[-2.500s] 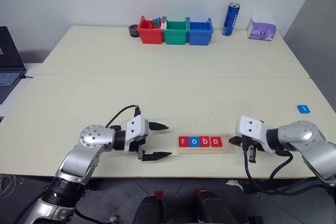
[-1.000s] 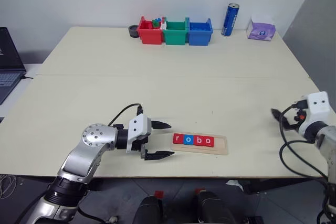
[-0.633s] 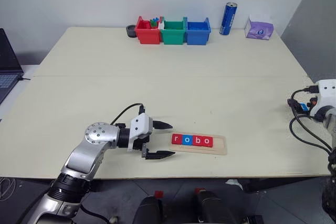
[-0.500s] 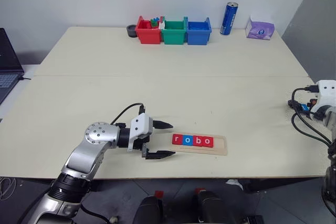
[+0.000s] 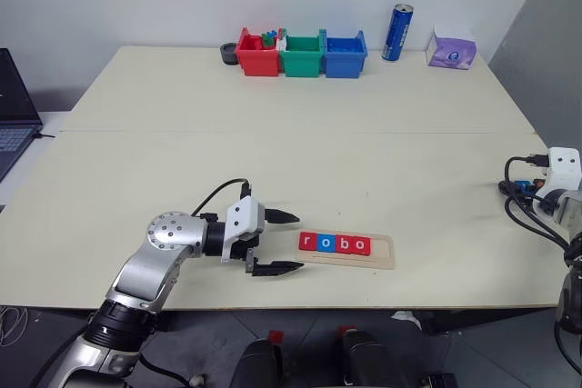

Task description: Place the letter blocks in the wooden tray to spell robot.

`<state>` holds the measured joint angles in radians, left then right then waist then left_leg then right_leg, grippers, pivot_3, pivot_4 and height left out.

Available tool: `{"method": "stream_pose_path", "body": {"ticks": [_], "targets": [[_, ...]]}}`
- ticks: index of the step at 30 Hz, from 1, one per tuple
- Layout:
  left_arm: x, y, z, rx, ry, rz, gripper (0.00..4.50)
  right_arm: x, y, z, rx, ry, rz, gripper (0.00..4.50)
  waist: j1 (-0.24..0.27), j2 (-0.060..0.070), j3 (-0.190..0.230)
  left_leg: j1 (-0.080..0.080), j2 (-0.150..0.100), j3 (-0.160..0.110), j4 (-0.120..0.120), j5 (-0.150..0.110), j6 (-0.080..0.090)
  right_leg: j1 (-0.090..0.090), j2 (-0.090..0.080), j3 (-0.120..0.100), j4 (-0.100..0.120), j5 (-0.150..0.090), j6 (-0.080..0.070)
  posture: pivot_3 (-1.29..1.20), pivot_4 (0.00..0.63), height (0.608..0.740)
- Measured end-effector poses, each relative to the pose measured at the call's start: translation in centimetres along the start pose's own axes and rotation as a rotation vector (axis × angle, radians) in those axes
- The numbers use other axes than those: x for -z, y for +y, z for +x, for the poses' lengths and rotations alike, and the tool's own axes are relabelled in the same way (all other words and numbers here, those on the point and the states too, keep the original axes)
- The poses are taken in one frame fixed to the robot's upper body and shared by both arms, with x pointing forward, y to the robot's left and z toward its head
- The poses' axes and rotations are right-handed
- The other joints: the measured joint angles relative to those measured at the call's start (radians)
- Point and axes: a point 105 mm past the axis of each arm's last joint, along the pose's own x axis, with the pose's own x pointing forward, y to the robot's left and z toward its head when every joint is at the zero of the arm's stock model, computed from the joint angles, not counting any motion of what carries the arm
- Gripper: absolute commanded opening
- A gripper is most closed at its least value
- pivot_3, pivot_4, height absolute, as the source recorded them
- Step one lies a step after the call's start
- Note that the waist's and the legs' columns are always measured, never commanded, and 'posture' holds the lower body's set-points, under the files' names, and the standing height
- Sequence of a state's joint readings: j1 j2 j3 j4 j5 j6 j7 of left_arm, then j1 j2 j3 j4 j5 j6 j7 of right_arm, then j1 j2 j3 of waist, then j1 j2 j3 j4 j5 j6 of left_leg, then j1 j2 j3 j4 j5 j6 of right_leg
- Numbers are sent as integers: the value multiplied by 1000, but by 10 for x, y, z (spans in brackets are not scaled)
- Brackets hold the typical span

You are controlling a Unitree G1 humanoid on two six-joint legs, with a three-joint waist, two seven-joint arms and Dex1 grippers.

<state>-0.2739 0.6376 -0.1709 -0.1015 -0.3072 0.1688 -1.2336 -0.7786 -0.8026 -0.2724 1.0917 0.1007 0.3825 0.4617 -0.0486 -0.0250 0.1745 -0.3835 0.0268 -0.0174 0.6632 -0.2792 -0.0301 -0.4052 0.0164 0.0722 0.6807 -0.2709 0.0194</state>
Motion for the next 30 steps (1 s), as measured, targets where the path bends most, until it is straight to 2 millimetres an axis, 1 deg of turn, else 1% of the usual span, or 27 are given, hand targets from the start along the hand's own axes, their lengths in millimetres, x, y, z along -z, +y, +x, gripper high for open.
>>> {"method": "stream_pose_path", "body": {"ticks": [2, 7, 10, 13, 14, 17, 19, 21, 22, 23, 24, 27, 30], "targets": [[0, 0, 0, 0, 0, 1, 4500, 1, -4, 0, 33, -10, -2, 3255, 0, 0, 0, 0, 0, 0, 0, 0, 0, 0, 0, 0, 0, 0, 0, 0, 150, 740], [3, 1, -1, -3, 5, -10, 4500, 2, -6, 1, 52, -5, 7, 3255, 0, 0, 0, 0, 0, 0, 0, 0, 0, 0, 0, 0, 0, 0, 0, 0, 150, 740], [3, 1, -1, -4, 3, -1, 4500, 2, -5, 1, 47, -1, 19, 2659, 0, 0, 0, 0, 0, 0, 0, 0, 0, 0, 0, 0, 0, 0, 0, 0, 150, 740], [4, 2, -2, -6, 5, 1, 4500, 3, -2, 2, 32, -3, 33, 1572, 0, 0, 0, 0, 0, 0, 0, 0, 0, 0, 0, 0, 0, 0, 0, 0, 150, 740], [5, 2, -2, -7, 6, 1, 4500, 3, -2, 2, 31, -2, 37, 1451, 0, 0, 0, 0, 0, 0, 0, 0, 0, 0, 0, 0, 0, 0, 0, 0, 150, 740], [6, 1, -2, -7, 8, 4, 4500, 5, 0, -1, 10, -10, 30, 1458, 1, 0, 0, 0, 1, -1, 0, 0, 0, 0, 0, 0, 0, 0, 0, 0, 150, 740], [6, 1, -2, -7, 8, 8, 4500, 8, 4, -7, -13, -19, -20, 1458, 2, 0, 0, -1, 1, -3, -1, 0, 0, 0, 0, 0, 0, 0, 0, 0, 150, 740], [10, -1, -4, -12, 18, -4, 4500, 17, 20, -21, -62, -40, -78, 1458, 8, 0, -1, -2, 2, -7, -1, 0, 0, 0, 0, -1, 0, 0, 0, 0, 150, 740], [11, -2, -5, -12, 19, -9, 4500, 22, 31, -31, -93, -52, -99, 1458, 11, 1, -2, -3, 3, -8, -1, 0, 0, -1, 0, -2, 0, -1, 0, 0, 150, 740], [12, -3, -6, -12, 23, -13, 4500, 30, 48, -43, -127, -60, -108, 1458, 13, 2, -2, -3, 3, -8, -1, 0, 0, -1, 0, -2, 1, -1, -1, 0, 150, 740], [12, -3, -6, -12, 24, -13, 4500, 36, 59, -51, -151, -61, -112, 1458, 13, 2, -2, -2, 4, -9, -1, 0, 0, -1, 0, -3, 1, -1, -1, 0, 150, 740], [14, -4, -7, -14, 25, -18, 4500, 61, 98, -87, -183, -71, -64, 1458, 14, 5, -4, -2, 4, -10, -1, 0, 0, -1, 1, -3, 2, -4, 2, 0, 150, 740], [14, -5, -8, -13, 25, -23, 4500, 76, 126, -113, -186, -59, -11, 1458, 13, 5, -4, 0, 4, -10, -1, 0, -1, 0, 1, -2, 2, -4, 3, 0, 150, 740]]}}
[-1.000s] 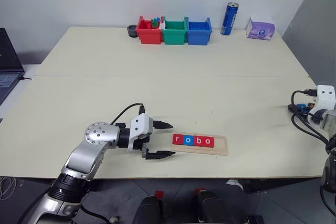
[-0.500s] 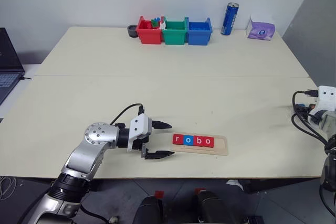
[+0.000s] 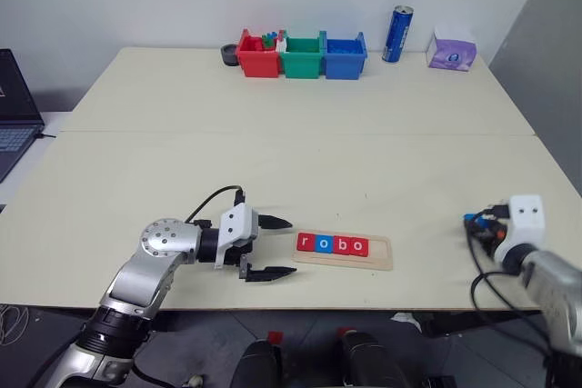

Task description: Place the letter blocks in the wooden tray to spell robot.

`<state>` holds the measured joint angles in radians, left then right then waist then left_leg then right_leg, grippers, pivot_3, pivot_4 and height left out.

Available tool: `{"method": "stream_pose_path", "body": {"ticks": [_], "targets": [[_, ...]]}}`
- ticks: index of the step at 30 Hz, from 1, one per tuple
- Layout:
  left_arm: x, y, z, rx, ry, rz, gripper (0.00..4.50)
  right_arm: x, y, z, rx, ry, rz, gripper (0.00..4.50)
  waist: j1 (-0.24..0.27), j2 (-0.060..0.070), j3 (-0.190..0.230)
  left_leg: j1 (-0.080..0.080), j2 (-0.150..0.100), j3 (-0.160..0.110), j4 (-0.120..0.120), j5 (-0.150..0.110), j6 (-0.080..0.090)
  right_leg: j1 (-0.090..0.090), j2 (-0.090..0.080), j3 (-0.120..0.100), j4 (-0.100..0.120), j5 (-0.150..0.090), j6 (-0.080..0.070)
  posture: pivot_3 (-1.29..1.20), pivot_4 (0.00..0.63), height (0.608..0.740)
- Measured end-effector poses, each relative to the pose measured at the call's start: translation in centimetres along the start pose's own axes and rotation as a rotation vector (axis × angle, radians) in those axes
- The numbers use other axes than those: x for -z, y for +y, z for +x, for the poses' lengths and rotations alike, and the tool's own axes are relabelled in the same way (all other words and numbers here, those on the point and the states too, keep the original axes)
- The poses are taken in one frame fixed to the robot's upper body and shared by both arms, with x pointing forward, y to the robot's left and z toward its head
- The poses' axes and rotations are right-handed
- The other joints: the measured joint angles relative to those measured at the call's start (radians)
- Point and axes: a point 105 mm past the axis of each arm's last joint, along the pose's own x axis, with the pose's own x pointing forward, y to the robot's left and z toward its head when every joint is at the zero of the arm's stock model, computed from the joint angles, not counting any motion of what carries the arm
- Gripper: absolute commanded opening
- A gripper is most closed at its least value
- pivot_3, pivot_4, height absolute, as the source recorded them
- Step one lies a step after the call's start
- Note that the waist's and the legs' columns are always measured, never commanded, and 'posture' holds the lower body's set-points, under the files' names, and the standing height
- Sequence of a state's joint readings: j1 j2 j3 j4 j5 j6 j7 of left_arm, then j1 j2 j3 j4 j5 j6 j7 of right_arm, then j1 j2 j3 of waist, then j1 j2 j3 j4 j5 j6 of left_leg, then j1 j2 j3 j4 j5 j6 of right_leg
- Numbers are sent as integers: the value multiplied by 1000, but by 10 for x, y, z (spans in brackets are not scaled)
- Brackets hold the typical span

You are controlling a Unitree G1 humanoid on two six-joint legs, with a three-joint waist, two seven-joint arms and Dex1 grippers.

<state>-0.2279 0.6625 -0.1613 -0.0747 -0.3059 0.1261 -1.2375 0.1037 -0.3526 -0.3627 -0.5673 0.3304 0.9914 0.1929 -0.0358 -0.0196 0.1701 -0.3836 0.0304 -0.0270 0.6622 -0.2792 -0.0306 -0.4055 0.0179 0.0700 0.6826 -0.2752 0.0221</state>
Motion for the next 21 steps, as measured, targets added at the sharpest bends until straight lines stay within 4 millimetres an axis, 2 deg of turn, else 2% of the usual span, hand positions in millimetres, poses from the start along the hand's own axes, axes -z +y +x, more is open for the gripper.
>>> {"method": "stream_pose_path", "body": {"ticks": [4, 9, 14, 18, 21], "targets": [[0, 0, 0, 1, 1, -1, 4500, 8, 27, -10, 15, 5, 54, 1458, 0, 0, 0, 1, -1, 2, 2, 0, 0, 1, 0, 1, 0, 1, 2, 0, 150, 740], [-4, 4, 0, -1, -1, 10, 4500, 12, 35, -9, 47, 4, 90, 1458, 0, -6, -4, 1, -1, 3, 2, 0, 0, 1, 0, 1, -2, 1, 2, 0, 150, 740], [-4, 4, 0, -2, 0, 7, 4500, 9, 41, -6, 46, -20, 137, 3118, -4, -6, -4, 1, -1, 3, 1, 0, 0, 0, 0, 1, -2, 1, 2, 0, 150, 740], [-4, 4, 0, -3, 0, 6, 4500, -6, 42, -3, 42, -67, 122, 4489, -4, -4, -3, 1, -1, 3, 1, 0, 0, 0, 0, 1, -2, 1, 2, 0, 150, 740], [-4, 4, 0, -5, 0, 6, 4500, -39, 26, -5, 38, -149, -32, 4489, -4, -3, -2, 0, -3, 4, 1, 0, 0, -1, -2, 2, -2, 1, 2, 0, 150, 740]]}}
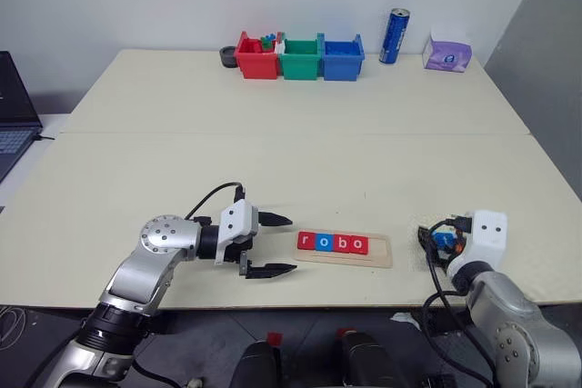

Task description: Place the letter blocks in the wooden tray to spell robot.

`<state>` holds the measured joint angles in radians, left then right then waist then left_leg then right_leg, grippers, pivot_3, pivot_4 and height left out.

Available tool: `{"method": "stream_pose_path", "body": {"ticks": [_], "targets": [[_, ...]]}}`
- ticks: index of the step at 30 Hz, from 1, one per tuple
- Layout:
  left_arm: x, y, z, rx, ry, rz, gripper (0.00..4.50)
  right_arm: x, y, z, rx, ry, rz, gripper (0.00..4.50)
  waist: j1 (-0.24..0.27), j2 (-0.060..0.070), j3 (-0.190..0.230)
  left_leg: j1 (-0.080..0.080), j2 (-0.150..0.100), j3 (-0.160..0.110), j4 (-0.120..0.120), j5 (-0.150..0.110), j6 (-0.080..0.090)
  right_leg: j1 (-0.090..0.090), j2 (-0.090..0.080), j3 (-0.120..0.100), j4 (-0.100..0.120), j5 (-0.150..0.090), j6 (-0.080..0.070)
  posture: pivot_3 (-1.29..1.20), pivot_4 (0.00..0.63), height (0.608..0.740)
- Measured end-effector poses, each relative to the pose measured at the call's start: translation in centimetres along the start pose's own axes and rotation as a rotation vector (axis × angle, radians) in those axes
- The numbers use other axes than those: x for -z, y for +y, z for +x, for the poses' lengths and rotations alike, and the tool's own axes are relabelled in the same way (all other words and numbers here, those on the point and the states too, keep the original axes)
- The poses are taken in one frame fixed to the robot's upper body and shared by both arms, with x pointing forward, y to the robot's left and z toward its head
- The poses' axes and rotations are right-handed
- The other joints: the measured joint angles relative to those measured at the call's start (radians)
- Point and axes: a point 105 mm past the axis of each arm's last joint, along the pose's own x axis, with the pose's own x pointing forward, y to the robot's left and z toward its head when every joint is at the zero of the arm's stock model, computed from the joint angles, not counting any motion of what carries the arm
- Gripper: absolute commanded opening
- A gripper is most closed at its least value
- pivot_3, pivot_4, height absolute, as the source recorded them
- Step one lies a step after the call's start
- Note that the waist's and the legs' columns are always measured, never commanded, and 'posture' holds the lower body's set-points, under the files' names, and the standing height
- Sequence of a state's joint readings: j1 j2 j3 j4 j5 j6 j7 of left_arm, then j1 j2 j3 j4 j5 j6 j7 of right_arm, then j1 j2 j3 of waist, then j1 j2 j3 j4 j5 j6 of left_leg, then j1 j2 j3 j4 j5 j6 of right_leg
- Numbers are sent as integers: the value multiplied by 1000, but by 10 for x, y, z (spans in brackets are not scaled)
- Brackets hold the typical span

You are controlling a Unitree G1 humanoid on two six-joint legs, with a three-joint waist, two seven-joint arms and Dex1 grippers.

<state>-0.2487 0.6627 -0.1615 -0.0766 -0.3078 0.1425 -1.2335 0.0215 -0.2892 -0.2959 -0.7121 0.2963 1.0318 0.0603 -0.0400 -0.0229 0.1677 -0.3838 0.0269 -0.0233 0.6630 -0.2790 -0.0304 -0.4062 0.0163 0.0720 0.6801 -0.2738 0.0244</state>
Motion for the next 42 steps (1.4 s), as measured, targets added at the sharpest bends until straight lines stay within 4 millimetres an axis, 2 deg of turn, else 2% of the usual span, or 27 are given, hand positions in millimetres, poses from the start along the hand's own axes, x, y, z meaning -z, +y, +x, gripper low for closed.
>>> {"method": "stream_pose_path", "body": {"ticks": [2, 3, 5, 6, 12, 17, 26, 30, 36, 39, 42], "targets": [[0, 0, 0, 0, 0, 1, 4500, -14, -8, 0, -39, -25, -70, 4489, 1, 0, 0, -1, 0, 0, 0, 0, 0, 0, 0, -1, -1, 0, 0, 0, 150, 740], [0, 0, 0, -1, -1, 1, 4500, -16, -7, 1, -114, -9, -119, 4489, 1, 0, 0, -1, 0, 0, 0, 0, 0, 0, 1, -2, -1, 0, 0, 0, 150, 740], [-1, 0, 1, -1, -2, 4, 4500, -15, -5, 0, -296, 58, -248, 4489, 2, 0, 0, -1, 0, 1, -1, 0, 0, 0, 1, -2, -1, 0, 0, 0, 150, 740], [-2, 0, 1, -1, -3, 5, 4500, -13, -5, -2, -335, 75, -273, 4489, 2, 0, 0, -1, 0, 1, -1, 0, 0, 0, 1, -2, -1, -1, 0, 0, 150, 740], [-2, 0, 1, 1, -5, 6, 4500, 25, -12, -14, -684, 277, -559, 4489, 7, -1, 1, -1, 0, 2, 0, 0, 0, 1, 2, -3, -1, -1, 0, 0, 150, 740], [-2, -1, 2, 4, -7, 6, 4500, 29, -25, -2, -758, 309, -656, 4489, 3, -2, 2, 1, 0, 3, 1, 0, 0, 1, 2, -2, 0, 0, 0, 0, 150, 740], [-2, -1, 2, 7, -8, 7, 4500, 25, -25, 14, -865, 336, -692, 4489, 8, -2, 3, 0, 1, 2, 1, 0, 0, 1, 1, -2, 0, 0, -1, 0, 150, 740], [-2, -1, 2, 8, -8, 8, 4500, 25, -25, 16, -901, 363, -689, 3639, 8, -2, 3, 0, 1, 1, 1, 0, 0, 1, 1, -2, 0, 0, -1, 0, 150, 740], [-2, -1, 2, 6, -8, 9, 4500, 24, -25, 16, -908, 382, -698, 1538, 8, -2, 2, 0, 1, 1, 1, 0, 0, 1, 1, -2, 0, 0, -1, 0, 150, 740], [-1, -2, 2, 5, -8, 6, 4500, 24, -20, 12, -922, 382, -696, 1458, 9, -2, 2, 0, 1, 0, 1, 0, 0, 1, 1, -2, 0, 0, -1, 0, 150, 740], [0, -2, 2, 6, -7, 3, 4500, 18, -2, 3, -977, 350, -706, 1458, 7, -1, 3, 0, 2, 0, 1, 0, 0, 1, 1, -2, 1, 0, 0, 0, 150, 740]]}}
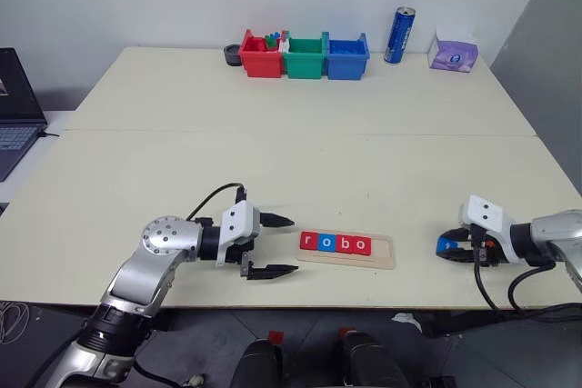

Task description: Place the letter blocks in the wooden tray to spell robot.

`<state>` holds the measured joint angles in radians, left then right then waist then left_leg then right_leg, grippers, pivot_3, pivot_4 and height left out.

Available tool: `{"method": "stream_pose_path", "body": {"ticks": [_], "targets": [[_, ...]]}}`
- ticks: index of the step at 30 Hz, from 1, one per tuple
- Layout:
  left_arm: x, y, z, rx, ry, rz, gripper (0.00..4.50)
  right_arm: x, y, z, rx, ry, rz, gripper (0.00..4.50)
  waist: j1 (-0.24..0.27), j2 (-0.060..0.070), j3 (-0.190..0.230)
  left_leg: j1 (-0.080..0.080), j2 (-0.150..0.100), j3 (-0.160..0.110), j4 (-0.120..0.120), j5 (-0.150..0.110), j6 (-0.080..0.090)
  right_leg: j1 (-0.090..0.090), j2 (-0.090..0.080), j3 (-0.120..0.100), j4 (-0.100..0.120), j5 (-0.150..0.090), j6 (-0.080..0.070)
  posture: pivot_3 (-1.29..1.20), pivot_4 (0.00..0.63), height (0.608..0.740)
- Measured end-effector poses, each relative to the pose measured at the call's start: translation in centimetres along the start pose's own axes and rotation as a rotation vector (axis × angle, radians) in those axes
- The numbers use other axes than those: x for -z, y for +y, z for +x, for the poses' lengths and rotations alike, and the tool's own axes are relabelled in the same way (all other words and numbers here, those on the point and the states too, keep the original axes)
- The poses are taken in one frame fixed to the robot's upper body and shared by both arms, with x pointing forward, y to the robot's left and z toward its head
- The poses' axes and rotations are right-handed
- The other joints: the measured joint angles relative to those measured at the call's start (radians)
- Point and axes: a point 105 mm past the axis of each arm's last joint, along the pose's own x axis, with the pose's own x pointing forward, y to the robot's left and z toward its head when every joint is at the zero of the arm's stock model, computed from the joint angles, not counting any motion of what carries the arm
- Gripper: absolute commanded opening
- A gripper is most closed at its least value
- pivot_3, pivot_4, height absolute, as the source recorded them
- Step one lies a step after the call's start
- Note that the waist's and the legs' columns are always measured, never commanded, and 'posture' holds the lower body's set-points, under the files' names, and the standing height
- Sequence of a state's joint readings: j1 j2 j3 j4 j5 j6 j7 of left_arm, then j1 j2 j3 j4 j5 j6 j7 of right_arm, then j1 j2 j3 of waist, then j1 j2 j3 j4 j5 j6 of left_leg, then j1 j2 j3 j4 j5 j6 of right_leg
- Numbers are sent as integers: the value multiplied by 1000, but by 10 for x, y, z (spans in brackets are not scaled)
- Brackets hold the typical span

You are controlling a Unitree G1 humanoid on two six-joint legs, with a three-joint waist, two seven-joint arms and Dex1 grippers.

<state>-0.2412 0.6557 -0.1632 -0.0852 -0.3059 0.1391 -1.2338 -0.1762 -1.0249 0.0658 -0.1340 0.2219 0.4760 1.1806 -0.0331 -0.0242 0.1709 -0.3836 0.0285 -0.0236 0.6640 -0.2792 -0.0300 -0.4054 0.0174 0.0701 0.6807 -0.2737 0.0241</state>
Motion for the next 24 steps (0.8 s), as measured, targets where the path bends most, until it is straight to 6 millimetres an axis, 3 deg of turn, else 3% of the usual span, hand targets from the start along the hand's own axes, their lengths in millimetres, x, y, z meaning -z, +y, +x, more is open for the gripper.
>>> {"method": "stream_pose_path", "body": {"ticks": [5, 7, 12, 20, 24], "targets": [[0, 0, 0, 0, -2, 2, 4500, -44, 17, 7, -23, -97, -74, 1458, 1, 0, 0, 0, 0, -1, 0, 0, 0, 0, 0, -1, 0, 0, 0, 0, 150, 740], [-1, 0, 1, 0, -3, 3, 4500, -52, 25, 15, -38, -110, -79, 1458, 2, 0, 0, 0, 0, -1, 0, 0, 0, 0, 0, -1, 0, 0, 0, 0, 150, 740], [-1, 1, 1, 0, -3, 5, 4500, -54, 39, 35, -79, -102, -62, 1458, 2, 0, 0, -1, -1, -1, 0, 0, 0, 0, -1, -1, 0, 0, 0, 0, 150, 740], [-1, 0, 1, -2, -6, 10, 4500, -70, 41, 50, -69, -128, -95, 1458, 2, 0, 0, -1, 0, -1, 0, 0, 0, 0, 0, -1, 0, 0, 0, 0, 150, 740], [-1, 0, 1, -3, -5, 9, 4500, -67, 38, 53, -60, -105, -96, 1458, 2, 0, 0, -1, -1, -1, 0, 0, 0, 0, -1, -1, 0, 0, 0, 0, 150, 740]]}}
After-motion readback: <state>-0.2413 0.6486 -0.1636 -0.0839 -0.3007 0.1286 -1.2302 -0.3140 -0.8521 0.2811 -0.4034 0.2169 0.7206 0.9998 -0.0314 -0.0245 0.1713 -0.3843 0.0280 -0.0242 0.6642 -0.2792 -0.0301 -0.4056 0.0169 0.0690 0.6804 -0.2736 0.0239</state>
